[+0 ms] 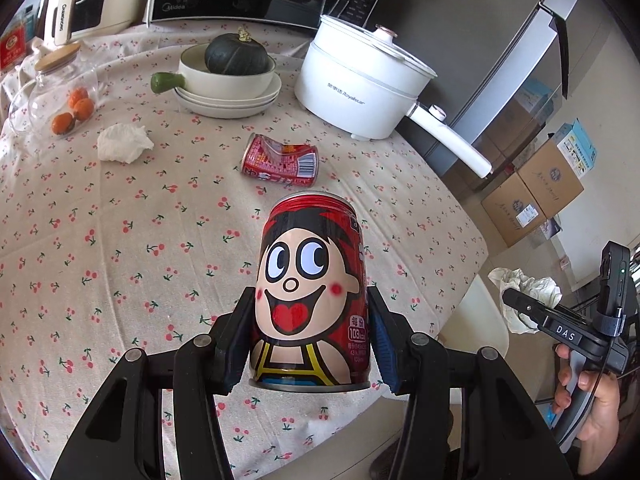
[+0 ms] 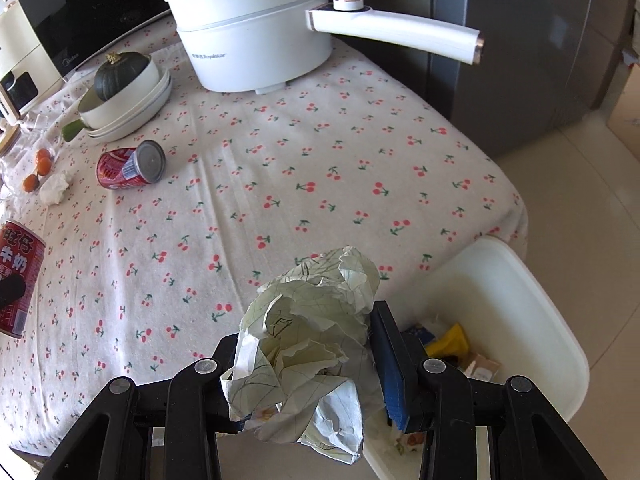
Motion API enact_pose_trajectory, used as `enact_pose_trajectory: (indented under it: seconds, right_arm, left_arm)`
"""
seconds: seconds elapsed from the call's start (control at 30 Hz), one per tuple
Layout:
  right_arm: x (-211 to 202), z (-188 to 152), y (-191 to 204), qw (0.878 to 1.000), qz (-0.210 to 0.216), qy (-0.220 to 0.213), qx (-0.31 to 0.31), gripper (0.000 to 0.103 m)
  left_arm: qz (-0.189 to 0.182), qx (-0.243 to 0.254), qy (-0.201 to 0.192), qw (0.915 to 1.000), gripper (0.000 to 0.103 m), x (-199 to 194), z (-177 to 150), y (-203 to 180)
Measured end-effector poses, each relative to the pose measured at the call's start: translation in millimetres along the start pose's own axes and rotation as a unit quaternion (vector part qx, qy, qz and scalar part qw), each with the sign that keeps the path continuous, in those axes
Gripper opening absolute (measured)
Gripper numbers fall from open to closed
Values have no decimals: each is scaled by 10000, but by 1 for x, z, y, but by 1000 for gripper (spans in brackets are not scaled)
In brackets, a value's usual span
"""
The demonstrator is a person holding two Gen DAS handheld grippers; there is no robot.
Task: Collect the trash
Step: 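Carry the cartoon can and crumpled paper over the white bin with both tools, then open the left tool to drop the can while the right tool drops the paper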
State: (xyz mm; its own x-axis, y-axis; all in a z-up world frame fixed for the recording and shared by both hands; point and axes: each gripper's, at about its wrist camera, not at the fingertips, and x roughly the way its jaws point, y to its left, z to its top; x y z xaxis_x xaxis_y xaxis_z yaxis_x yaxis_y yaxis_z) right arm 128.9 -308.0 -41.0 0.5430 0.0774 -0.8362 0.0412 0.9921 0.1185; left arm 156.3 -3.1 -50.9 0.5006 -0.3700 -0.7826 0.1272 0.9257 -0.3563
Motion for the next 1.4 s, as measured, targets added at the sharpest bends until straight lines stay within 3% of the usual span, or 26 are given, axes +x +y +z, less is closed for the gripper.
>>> enact_pose_trajectory:
  seconds: [0.47, 0.93, 1.2, 1.3, 1.4]
  right_arm:
    - [-15, -23, -74, 9983, -389, 23, 426, 46]
    - [-26, -56, -150, 9941, -705, 125, 814, 46]
    - [-23, -67, -172, 9931, -813, 248, 802, 46]
    - [-25, -69, -180, 9921, -849, 242, 886, 46]
    - [-25, -68, -184, 9915, -862, 233, 948, 46]
  left_arm:
    - [-495, 788, 342, 9951, 55, 47, -16, -100]
    - [-818, 1753, 759, 9782, 55, 118, -53, -197]
    - [-957, 2120, 793, 9693, 55, 146, -65, -224]
    - [-909, 2137, 776, 9696, 63, 146, -63, -225]
    - [-865, 2117, 631, 9715, 77, 137, -56, -220]
